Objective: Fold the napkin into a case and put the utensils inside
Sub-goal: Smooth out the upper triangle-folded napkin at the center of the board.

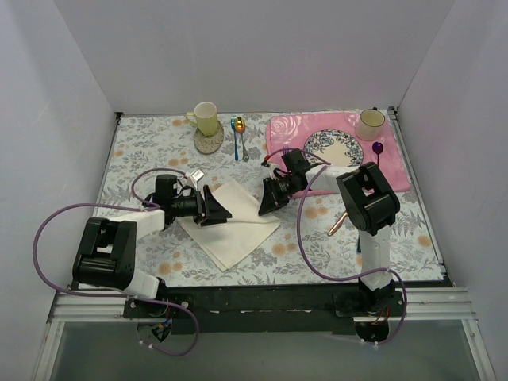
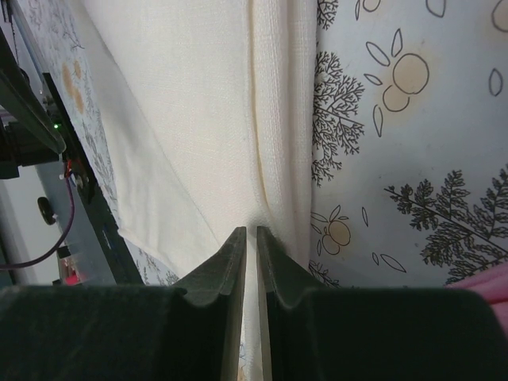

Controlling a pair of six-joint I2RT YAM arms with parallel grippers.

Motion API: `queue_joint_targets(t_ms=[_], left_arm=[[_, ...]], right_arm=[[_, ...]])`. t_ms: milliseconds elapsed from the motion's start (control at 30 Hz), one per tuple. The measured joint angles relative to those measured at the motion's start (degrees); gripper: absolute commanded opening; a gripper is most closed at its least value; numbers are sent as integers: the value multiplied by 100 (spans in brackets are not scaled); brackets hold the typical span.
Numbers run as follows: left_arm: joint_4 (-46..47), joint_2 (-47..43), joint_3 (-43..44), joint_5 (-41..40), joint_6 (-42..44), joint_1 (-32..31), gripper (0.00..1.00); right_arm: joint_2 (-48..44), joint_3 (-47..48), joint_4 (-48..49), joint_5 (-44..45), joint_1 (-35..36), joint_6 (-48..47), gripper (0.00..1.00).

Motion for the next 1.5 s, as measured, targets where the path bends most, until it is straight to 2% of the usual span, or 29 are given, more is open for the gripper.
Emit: queue_joint_targets(t_ms=[167, 333, 600, 933, 1133, 1300, 1500], left_arm=[[693, 321, 7, -33, -496, 0, 55], [785, 772, 37, -208, -479, 74, 55], [754, 1464, 33, -269, -350, 664, 55], [717, 1843, -66, 459, -109, 1510, 54], [590, 1718, -109, 804, 138, 1550, 54], [389, 997, -116, 1003, 302, 1517, 50], [243, 1082, 63, 693, 549, 1495, 46]], right_arm=[[0, 0, -2, 0, 0, -15, 18], [0, 7, -22, 0, 0, -79, 18], [0, 11, -39, 2, 0, -140, 18], [0, 11, -44, 4, 0, -186, 18], [0, 11, -46, 2, 0, -203, 18], [0, 39, -96, 11, 0, -247, 18], [0, 42, -103, 9, 0, -269, 18]])
